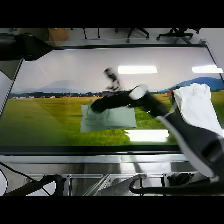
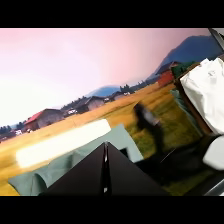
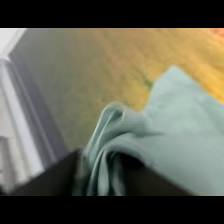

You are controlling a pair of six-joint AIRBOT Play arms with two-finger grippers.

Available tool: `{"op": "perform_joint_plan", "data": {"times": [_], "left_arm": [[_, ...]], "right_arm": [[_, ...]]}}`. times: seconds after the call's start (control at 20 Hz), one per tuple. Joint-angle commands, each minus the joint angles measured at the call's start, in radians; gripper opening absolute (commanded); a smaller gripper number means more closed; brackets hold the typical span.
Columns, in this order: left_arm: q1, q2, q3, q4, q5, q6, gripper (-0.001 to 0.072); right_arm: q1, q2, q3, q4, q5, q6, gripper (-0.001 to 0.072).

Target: Fold the shirts.

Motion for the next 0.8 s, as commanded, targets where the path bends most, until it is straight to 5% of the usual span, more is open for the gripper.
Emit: {"op": "perform_joint_plan", "data": {"times": [0.0,0.3,0.5,0.6,0.75], "left_arm": [[0.014,0.01,-0.001,-0.002,-0.011,0.013,0.001],[-0.065,-0.035,0.0,-0.001,-0.011,0.025,0.0011],[-0.109,-0.048,0.0,0.0,-0.01,0.024,0.0011],[-0.119,-0.048,0.0,0.0,-0.01,0.024,0.0011],[-0.119,-0.048,0.0,0.0,-0.01,0.024,0.0011]], "right_arm": [[0.24,-0.205,0.001,-0.01,-0.385,-0.116,0.048],[-0.009,-0.029,0.0,-0.094,-0.04,-0.057,0.048],[-0.328,0.099,0.0,-0.218,0.201,0.142,0.0489],[-0.493,0.104,-0.001,-0.346,0.347,0.273,0.0656],[-0.586,0.037,-0.04,-0.383,0.462,0.322,0.0657]]}}
